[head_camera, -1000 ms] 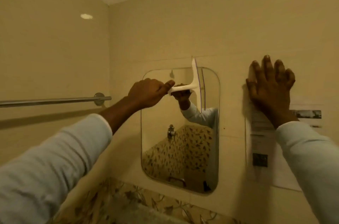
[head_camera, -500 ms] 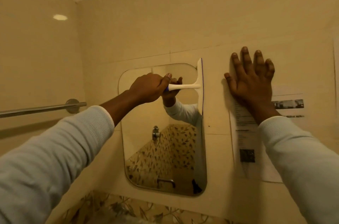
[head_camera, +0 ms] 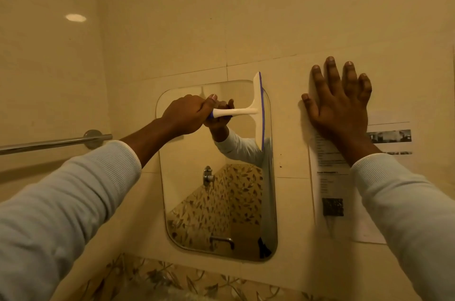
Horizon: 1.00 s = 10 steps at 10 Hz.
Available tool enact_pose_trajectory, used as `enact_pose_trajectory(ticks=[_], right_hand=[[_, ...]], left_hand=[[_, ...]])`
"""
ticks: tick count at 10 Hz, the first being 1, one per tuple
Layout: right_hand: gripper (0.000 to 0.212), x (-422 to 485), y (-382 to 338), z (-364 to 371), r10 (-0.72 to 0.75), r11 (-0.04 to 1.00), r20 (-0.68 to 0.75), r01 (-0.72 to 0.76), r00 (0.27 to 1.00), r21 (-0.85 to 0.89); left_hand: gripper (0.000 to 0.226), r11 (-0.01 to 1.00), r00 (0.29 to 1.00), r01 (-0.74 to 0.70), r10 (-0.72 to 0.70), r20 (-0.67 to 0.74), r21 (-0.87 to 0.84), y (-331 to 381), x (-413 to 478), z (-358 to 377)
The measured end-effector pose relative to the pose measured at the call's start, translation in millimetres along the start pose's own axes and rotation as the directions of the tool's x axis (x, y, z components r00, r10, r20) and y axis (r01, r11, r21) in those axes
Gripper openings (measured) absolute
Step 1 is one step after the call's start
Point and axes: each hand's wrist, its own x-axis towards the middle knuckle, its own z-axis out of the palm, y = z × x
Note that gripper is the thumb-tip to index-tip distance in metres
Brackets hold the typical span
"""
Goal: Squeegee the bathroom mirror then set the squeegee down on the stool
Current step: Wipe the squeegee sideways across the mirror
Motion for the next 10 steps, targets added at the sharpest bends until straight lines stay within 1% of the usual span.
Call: enact_pose_trajectory(ticks=[3, 5, 7, 10], right_hand=[[0.077, -0.6, -0.8, -1.0, 0.004, 1.0, 0.01, -0.004, 1.0, -0.003], [0.077, -0.7, -1.8, -2.3, 0.007, 1.0, 0.019, -0.007, 1.0, -0.004], [0.078, 0.1, -0.7, -1.3, 0.003, 1.0, 0.01, -0.003, 1.0, -0.004], [0.077, -0.4, -1.1, -0.7, 0.001, 1.0, -0.004, -0.001, 1.0, 0.005]], left_hand=[[0.054, 0.996, 0.996, 0.087, -0.087, -0.013, 0.019, -49.2, -13.9, -12.9], [0.057, 0.994, 0.996, 0.093, -0.092, -0.016, 0.054, -79.8, -23.0, -17.0], [0.061, 0.99, 0.992, 0.129, -0.129, -0.007, 0.065, -104.2, -35.0, -23.8], [0.061, 0.959, 0.973, 0.228, -0.232, 0.003, 0.17, -133.4, -57.4, -46.2]])
